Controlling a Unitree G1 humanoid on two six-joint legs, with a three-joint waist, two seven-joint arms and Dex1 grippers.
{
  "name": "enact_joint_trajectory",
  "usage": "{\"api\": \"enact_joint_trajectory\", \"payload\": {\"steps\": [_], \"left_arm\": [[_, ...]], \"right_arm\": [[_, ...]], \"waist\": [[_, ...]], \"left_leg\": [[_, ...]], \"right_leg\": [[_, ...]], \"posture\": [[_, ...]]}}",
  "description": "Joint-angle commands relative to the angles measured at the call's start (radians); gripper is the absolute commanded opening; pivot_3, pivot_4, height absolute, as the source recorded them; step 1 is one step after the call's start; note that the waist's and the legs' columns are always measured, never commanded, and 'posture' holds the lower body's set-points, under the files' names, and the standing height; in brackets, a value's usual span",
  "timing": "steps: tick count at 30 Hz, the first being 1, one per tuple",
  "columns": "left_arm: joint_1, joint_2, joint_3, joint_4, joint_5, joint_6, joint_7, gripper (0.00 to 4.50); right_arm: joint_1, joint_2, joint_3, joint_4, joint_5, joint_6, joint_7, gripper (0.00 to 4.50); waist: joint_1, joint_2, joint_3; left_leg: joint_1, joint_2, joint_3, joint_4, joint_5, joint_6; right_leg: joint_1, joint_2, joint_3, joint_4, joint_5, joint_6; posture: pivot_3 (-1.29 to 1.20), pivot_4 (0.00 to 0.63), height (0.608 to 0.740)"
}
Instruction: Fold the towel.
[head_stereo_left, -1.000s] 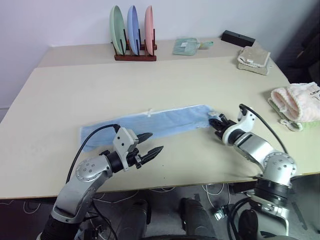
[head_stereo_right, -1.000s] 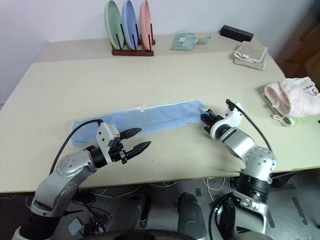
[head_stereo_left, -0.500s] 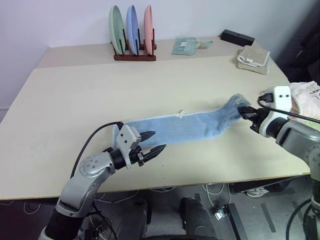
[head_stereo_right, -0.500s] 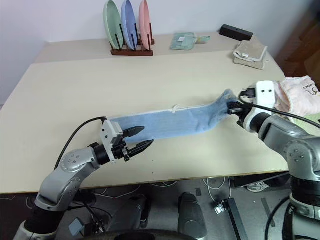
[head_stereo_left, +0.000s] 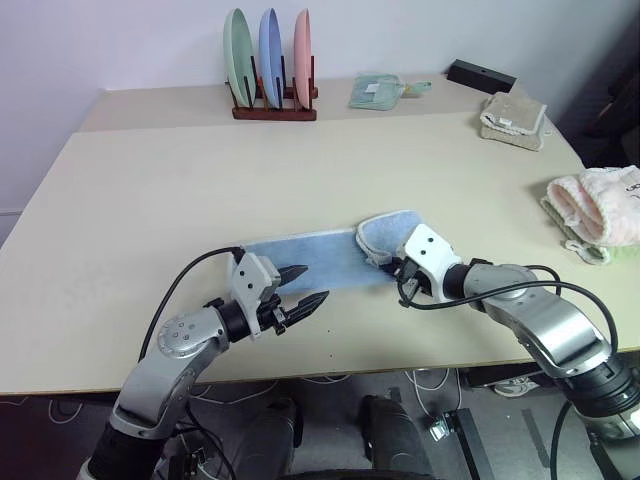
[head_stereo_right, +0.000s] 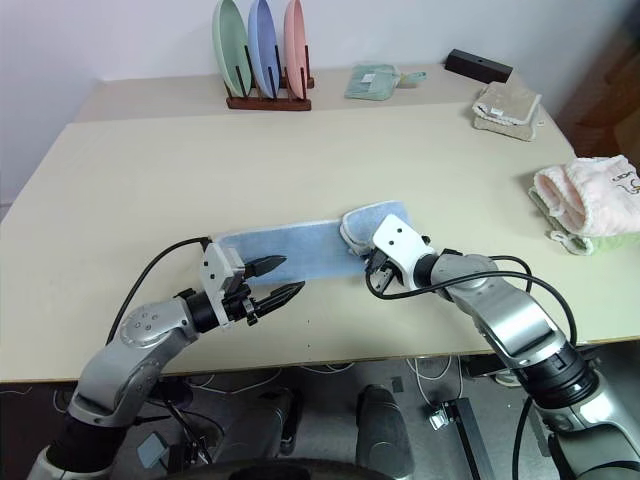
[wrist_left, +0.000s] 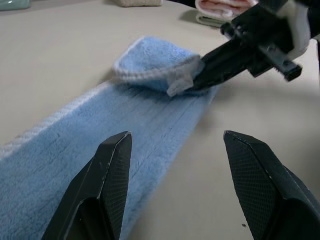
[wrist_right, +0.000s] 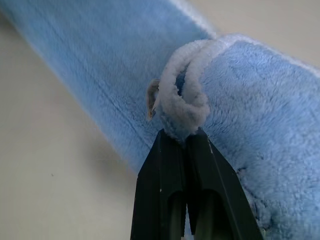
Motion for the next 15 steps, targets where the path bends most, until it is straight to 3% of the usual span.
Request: {"api": "enact_joint_trajectory", "payload": {"steps": [1, 2, 8, 11, 13, 15], "left_arm": [[0.010, 0.007, 0.017, -0.045, 0.001, -0.009, 0.007, 2.96], [0.011, 0.007, 0.017, -0.046, 0.000, -0.007, 0.008, 2.96], [0.017, 0.010, 0.017, -0.049, -0.002, -0.004, 0.011, 2.96], [0.032, 0.004, 0.028, -0.047, -0.011, 0.005, 0.023, 2.96], [0.040, -0.001, 0.034, -0.046, -0.016, 0.011, 0.032, 2.96], [0.048, -0.004, 0.036, -0.044, -0.017, 0.016, 0.041, 2.96]], "right_arm": [[0.011, -0.010, -0.013, -0.037, -0.009, -0.038, 0.090, 0.59], [0.021, -0.013, -0.023, -0.049, -0.001, -0.037, 0.113, 0.79], [0.051, -0.001, -0.201, -0.099, 0.085, -0.075, 0.184, 3.71], [-0.004, 0.049, -0.328, -0.031, 0.180, -0.025, 0.167, 3.57], [-0.040, 0.079, -0.341, 0.035, 0.159, -0.015, 0.131, 2.79], [-0.061, 0.103, -0.312, 0.102, 0.106, -0.043, 0.115, 1.70]], "waist": [[0.000, 0.000, 0.000], [0.000, 0.000, 0.000], [0.006, 0.000, 0.000], [0.008, 0.000, 0.000], [0.011, -0.001, 0.000], [0.015, -0.001, 0.000]], "left_leg": [[0.000, 0.000, 0.000, 0.000, 0.000, 0.000], [0.000, 0.000, 0.000, 0.000, 0.000, 0.000], [0.000, 0.000, 0.000, 0.000, 0.000, 0.000], [0.000, 0.000, 0.000, 0.000, 0.000, 0.000], [0.000, 0.000, 0.000, 0.000, 0.000, 0.000], [0.001, 0.000, 0.000, 0.000, 0.000, 0.000]], "right_leg": [[0.000, 0.000, 0.000, 0.000, 0.000, 0.000], [0.000, 0.000, 0.000, 0.000, 0.000, 0.000], [0.000, 0.000, 0.000, 0.000, 0.001, 0.001], [0.000, 0.000, 0.000, 0.000, 0.001, 0.001], [0.000, 0.000, 0.000, 0.000, 0.001, 0.001], [0.000, 0.000, 0.000, 0.000, 0.001, 0.001]], "posture": [[0.00, 0.150, 0.740], [0.00, 0.150, 0.740], [0.00, 0.150, 0.740], [0.00, 0.150, 0.740], [0.00, 0.150, 0.740], [0.00, 0.150, 0.740]]}}
